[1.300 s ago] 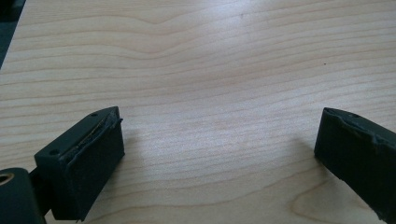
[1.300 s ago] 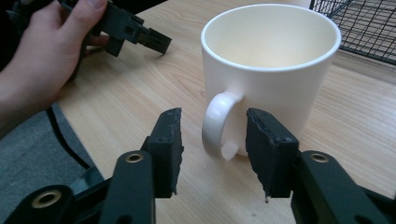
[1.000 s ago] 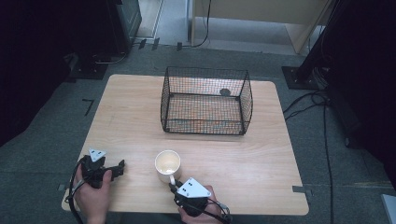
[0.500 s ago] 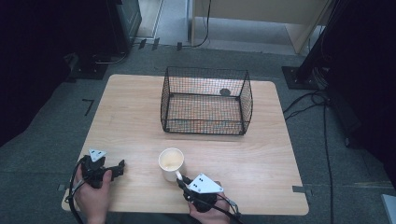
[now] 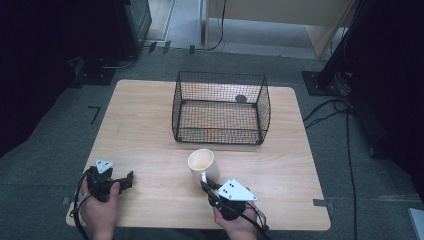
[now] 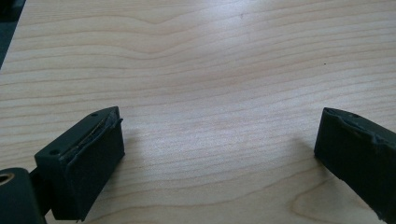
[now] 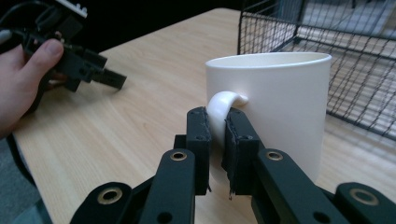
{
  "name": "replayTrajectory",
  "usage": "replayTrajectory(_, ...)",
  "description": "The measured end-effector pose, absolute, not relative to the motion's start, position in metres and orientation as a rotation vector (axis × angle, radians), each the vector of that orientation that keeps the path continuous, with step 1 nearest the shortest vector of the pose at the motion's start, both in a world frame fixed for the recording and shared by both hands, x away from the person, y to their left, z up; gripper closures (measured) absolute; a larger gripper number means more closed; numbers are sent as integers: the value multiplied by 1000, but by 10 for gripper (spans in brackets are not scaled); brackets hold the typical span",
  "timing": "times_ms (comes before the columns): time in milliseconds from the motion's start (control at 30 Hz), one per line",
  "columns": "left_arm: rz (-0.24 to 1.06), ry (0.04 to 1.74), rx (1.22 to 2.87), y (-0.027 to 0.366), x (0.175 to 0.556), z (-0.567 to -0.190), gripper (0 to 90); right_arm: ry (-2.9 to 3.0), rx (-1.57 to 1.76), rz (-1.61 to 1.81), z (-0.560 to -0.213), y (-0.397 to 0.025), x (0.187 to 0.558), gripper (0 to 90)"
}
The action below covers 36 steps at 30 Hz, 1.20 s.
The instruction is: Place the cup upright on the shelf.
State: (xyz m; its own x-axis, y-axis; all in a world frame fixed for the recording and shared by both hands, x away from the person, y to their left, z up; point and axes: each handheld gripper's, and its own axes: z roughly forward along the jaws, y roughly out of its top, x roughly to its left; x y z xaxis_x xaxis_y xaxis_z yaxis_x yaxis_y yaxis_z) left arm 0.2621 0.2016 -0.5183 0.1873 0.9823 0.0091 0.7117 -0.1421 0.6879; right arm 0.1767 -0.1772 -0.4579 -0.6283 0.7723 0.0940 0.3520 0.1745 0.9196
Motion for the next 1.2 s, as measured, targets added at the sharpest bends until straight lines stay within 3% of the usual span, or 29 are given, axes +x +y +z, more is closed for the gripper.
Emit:
replayTrajectory(567, 641, 1582, 1920, 202, 262, -518, 14, 1901, 1051, 1503, -400, -208, 211, 824)
replayTrajectory(900, 641, 1582, 1919, 202, 262, -518, 14, 1849, 1038, 1474, -370, -217, 274, 838)
replayTrajectory(1200, 641, 1580, 1921, 202, 262, -518, 14, 1939, 1040, 1514, -375, -219, 339, 840)
